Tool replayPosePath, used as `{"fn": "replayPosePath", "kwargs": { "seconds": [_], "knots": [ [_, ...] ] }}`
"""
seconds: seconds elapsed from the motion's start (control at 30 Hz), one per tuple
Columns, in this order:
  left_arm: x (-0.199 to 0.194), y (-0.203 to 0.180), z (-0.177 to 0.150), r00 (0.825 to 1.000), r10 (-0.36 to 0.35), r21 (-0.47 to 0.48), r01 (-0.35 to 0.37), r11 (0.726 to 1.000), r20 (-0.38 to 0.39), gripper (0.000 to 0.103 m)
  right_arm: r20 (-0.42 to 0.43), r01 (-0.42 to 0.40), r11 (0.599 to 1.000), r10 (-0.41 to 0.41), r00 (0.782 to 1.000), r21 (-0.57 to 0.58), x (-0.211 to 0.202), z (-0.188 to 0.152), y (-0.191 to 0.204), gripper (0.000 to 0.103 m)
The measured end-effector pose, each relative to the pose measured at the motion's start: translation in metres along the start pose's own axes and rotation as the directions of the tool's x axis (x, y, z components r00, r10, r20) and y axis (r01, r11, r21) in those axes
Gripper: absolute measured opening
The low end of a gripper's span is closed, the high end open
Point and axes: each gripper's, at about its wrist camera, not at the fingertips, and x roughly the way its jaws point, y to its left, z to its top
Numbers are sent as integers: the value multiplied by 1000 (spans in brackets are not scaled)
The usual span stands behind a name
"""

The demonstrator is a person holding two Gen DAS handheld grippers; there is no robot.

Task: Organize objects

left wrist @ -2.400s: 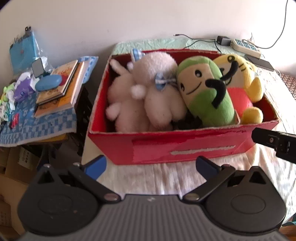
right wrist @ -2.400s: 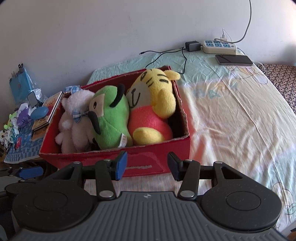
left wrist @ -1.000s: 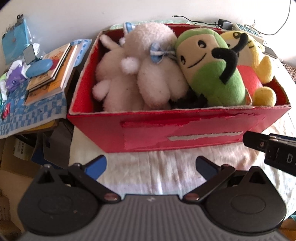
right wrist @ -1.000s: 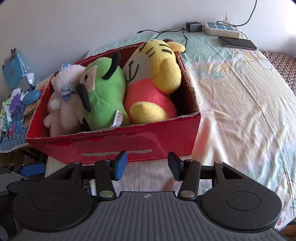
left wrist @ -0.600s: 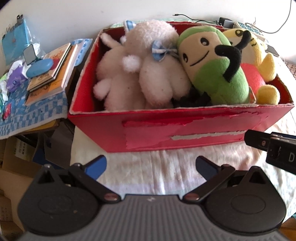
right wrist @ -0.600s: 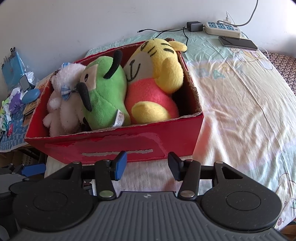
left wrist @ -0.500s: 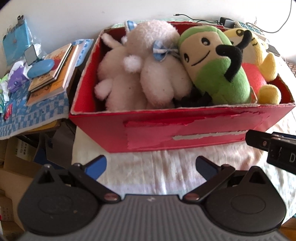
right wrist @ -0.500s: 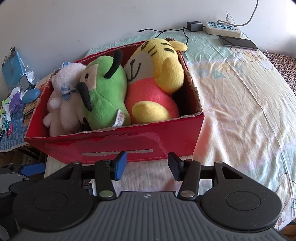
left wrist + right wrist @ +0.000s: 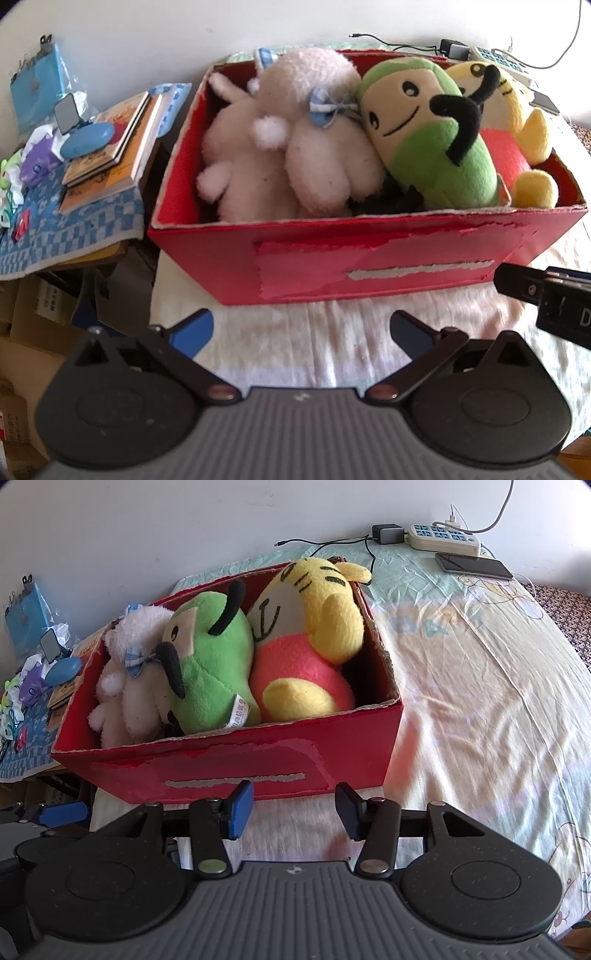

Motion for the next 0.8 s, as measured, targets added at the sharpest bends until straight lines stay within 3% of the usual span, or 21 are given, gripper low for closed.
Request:
{"fn": "replayPosePath", "kwargs": {
  "seconds": [0.8],
  "knots": [
    [3, 6, 0, 999, -38, -23, 38, 999, -10, 101, -1, 1, 1000, -1, 1000, -26, -2, -3, 5, 54]
  ]
}}
